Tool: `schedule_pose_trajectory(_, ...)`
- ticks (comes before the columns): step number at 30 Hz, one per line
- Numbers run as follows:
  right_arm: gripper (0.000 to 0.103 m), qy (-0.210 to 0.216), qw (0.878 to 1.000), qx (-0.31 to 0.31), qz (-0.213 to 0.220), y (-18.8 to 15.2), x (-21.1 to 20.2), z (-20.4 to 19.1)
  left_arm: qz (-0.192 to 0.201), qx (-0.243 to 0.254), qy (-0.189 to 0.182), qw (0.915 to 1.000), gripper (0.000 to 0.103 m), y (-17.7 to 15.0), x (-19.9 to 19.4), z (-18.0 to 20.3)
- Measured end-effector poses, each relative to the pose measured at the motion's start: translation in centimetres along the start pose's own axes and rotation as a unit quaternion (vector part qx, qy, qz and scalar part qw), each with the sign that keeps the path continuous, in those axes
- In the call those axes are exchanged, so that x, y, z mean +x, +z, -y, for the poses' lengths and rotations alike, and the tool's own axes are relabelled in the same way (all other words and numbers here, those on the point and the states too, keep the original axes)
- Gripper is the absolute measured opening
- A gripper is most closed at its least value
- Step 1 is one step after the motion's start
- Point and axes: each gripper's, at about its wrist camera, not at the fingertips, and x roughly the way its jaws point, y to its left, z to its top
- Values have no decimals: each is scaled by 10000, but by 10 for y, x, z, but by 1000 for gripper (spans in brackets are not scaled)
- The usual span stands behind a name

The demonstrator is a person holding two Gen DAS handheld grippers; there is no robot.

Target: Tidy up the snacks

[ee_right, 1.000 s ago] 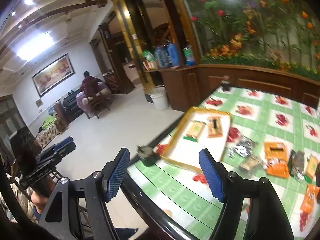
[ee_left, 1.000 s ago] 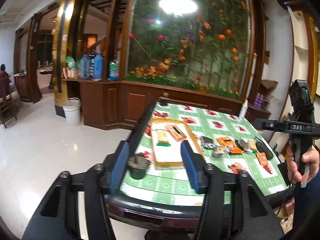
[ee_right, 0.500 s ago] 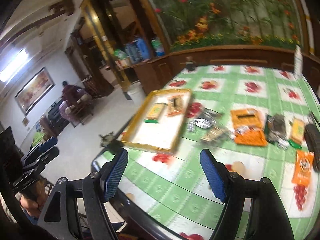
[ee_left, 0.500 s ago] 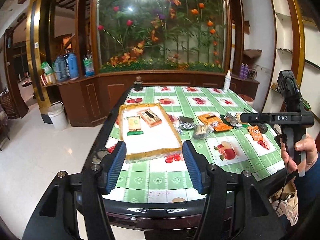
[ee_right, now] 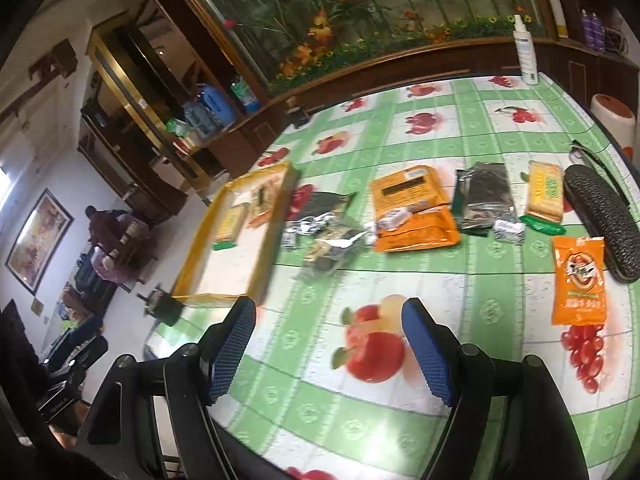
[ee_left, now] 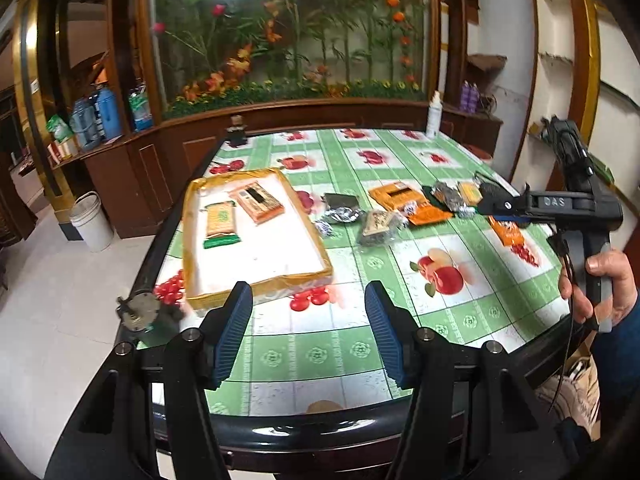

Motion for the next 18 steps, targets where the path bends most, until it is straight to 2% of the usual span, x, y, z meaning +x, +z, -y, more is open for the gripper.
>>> schedule_pose_trajectory(3, 78, -221, 9997, 1, -51, 3, 8, 5, -95, 84, 3, 9999, 57, -2, 7, 6)
schedule_pose_trajectory(8, 78, -157, 9998, -57, -138, 7, 24, 0, -203, 115, 33, 9997, 57, -8, 13, 5)
schedule_pose_trajectory(11, 78, -257, 9993, -81, -254, 8, 35, -1, -227, 74, 40, 9997, 57, -10, 15, 1)
schedule_pose_trajectory(15, 77, -649, 9967, -41, -491, 4, 54, 9, -224, 15, 25, 9997, 57, -11, 15, -3)
schedule_pose_trajectory(18, 77, -785, 9946, -109, -671, 0, 66, 14, -237, 1, 4, 9997, 57, -11, 16, -4)
